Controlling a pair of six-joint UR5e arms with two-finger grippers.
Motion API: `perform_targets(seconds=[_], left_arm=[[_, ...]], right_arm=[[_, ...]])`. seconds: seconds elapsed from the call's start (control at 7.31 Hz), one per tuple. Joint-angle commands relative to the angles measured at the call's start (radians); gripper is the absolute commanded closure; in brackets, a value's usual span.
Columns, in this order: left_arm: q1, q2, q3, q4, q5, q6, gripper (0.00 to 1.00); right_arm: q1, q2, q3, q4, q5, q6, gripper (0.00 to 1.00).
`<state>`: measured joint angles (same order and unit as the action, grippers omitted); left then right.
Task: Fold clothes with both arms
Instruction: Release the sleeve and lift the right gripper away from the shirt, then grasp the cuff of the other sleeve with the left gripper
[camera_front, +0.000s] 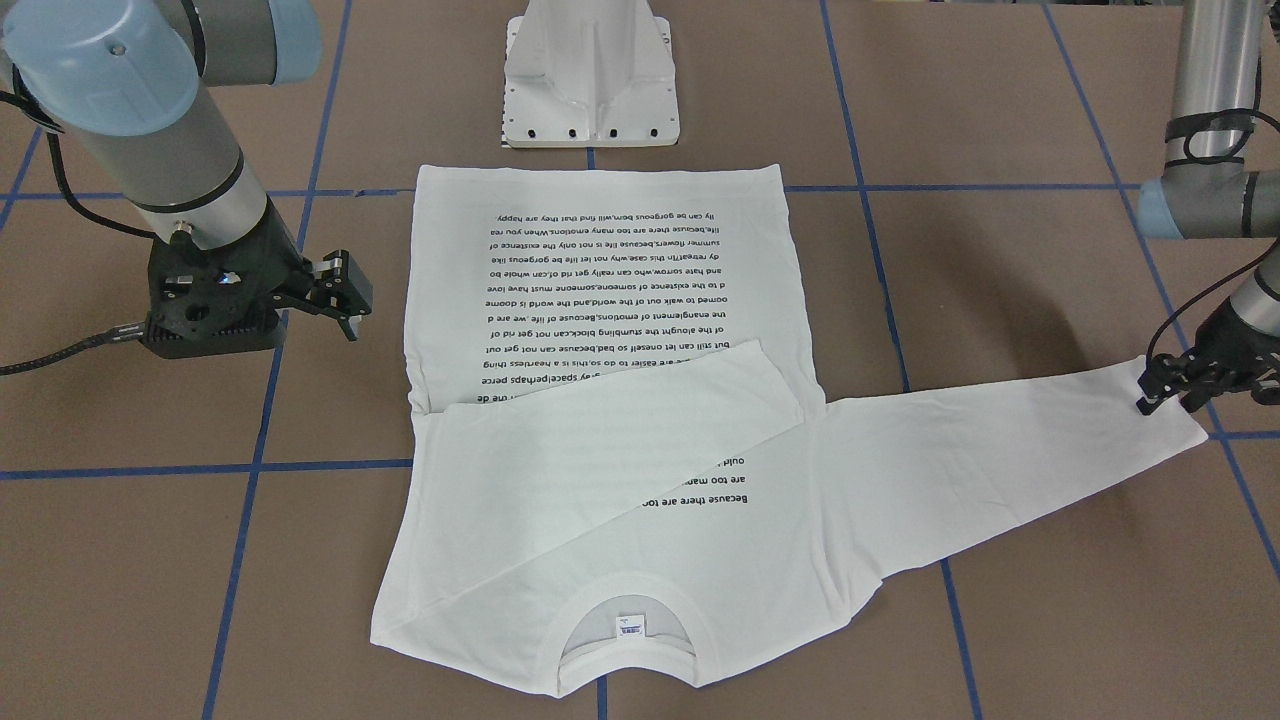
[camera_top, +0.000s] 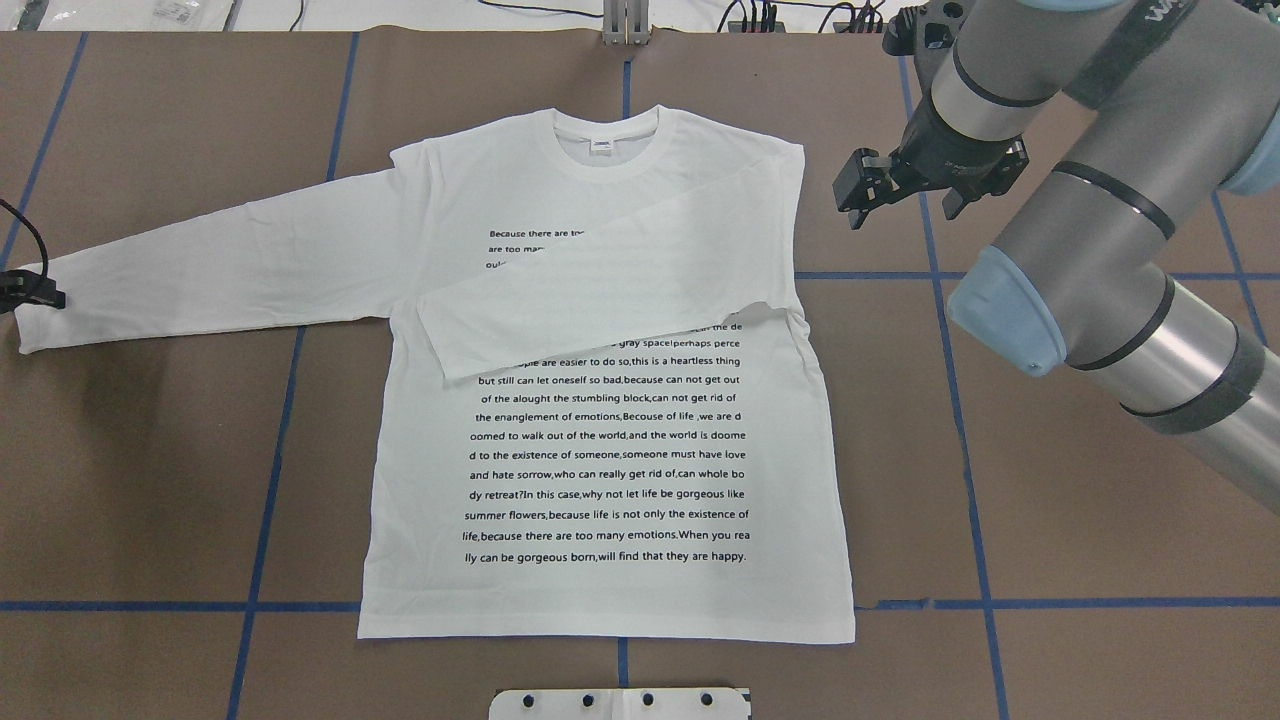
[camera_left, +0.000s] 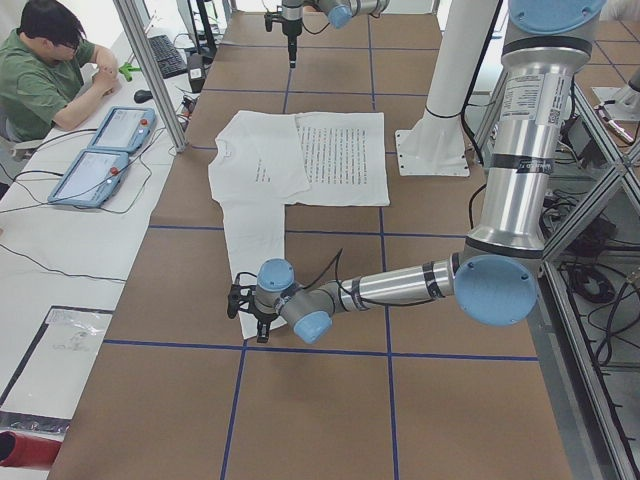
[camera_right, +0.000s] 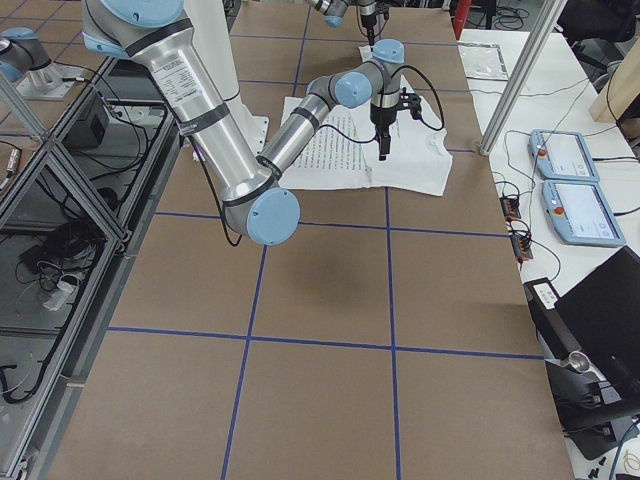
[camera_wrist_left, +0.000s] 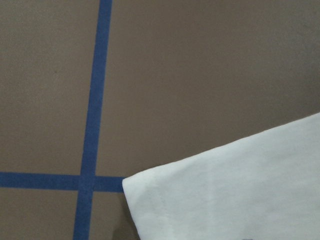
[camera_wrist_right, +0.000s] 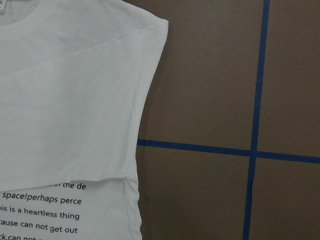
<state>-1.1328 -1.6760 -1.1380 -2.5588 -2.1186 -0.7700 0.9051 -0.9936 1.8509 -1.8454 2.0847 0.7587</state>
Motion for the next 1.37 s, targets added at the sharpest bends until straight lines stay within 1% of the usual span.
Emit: perform_targets(seconds=[0.0,0.14,0.55,0.68,0.96,1.09,1.23], left_arm=[[0.001,0.001,-0.003,0.000,-0.004,-0.003,0.68],[0.001,0.001,-0.012,0.000,-0.007,-0.006,0.75],[0.001,0.004,-0.066,0.003,-0.021,-0.014,1.00],[0.001,0.006,-0.092,0.011,-0.078,-0.015,1.00],[0.001,-0.001,-0.162,0.026,-0.090,-0.018,1.00],[0.002,-0.029,-0.192,0.070,-0.112,-0.018,1.00],[0.004,-0.084,-0.241,0.183,-0.122,-0.034,1.00]], right_arm=[[0.006,0.001,0.001,0.000,0.009,0.001,0.00],[0.008,0.001,0.001,0.000,0.009,0.001,0.00],[0.014,0.000,0.001,0.000,0.009,0.001,0.00],[0.017,0.000,0.001,0.000,0.012,0.001,0.00],[0.021,-0.016,0.010,0.002,0.018,0.001,0.00],[0.023,-0.066,0.052,0.006,0.021,-0.002,0.00],[0.023,-0.103,0.076,0.009,0.020,-0.009,0.00]])
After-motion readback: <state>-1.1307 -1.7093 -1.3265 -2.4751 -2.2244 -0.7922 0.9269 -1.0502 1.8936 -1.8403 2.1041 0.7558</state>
